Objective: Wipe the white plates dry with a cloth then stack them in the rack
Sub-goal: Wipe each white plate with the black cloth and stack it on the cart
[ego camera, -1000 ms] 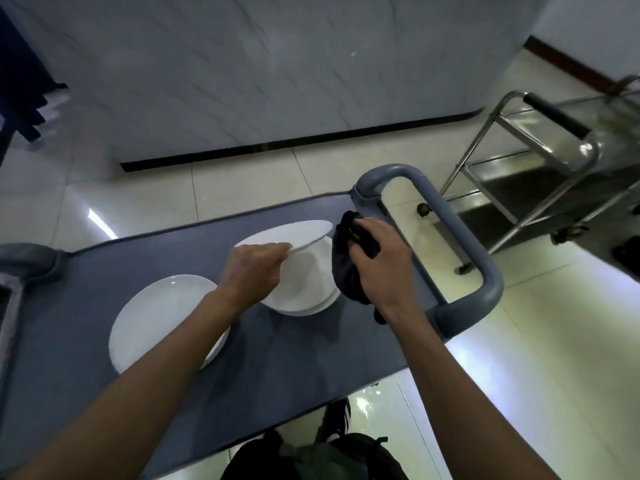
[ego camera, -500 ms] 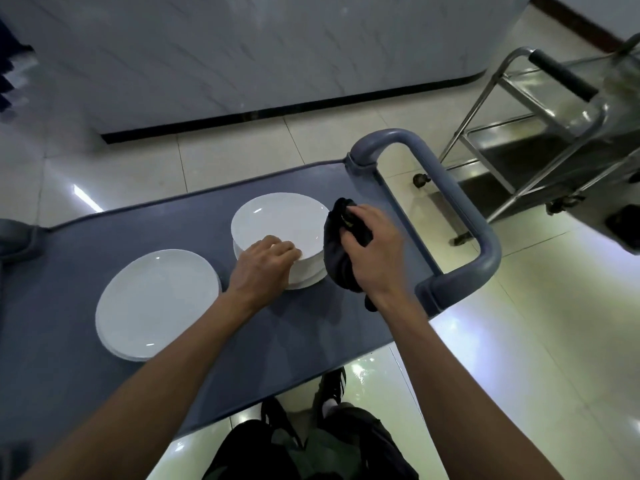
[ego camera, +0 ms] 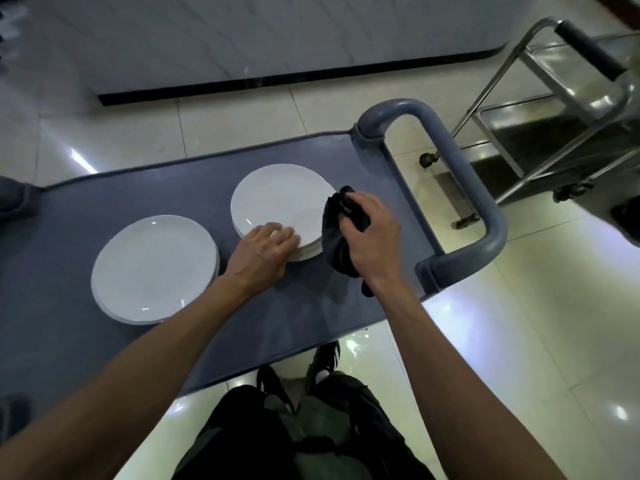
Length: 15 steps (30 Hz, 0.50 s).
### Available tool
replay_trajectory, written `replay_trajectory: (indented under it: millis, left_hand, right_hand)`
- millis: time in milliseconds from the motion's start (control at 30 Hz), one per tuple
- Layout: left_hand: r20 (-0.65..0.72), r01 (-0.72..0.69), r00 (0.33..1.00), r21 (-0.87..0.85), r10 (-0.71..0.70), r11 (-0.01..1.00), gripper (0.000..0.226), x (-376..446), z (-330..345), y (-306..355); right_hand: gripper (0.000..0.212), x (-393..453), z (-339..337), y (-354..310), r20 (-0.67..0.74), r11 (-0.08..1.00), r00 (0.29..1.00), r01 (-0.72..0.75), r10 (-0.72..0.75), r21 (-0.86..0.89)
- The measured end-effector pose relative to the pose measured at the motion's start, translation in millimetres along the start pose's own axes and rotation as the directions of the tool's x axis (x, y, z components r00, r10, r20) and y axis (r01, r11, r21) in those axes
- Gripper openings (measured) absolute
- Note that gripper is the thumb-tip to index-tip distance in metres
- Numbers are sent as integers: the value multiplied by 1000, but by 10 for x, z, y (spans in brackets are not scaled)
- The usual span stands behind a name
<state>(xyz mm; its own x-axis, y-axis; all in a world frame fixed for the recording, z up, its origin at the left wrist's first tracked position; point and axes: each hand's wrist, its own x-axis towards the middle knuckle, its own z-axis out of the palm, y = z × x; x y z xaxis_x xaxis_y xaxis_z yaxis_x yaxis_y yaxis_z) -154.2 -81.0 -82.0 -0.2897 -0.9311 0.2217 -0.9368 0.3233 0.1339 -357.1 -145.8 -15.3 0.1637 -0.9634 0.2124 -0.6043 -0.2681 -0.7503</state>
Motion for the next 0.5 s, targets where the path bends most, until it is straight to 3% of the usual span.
replay_trajectory:
  millis: [167,500]
  left_hand:
    - [59,-40,998,41,38,998,39,-13,-51,-20]
    - [103,-74,992,46,69,996,40,-40,-16,-57]
  right_hand:
    - [32,-26,70,13,28,1000,1000,-1,0,28]
    - [33,-16,211,-121,127,998,991,23,-30,56]
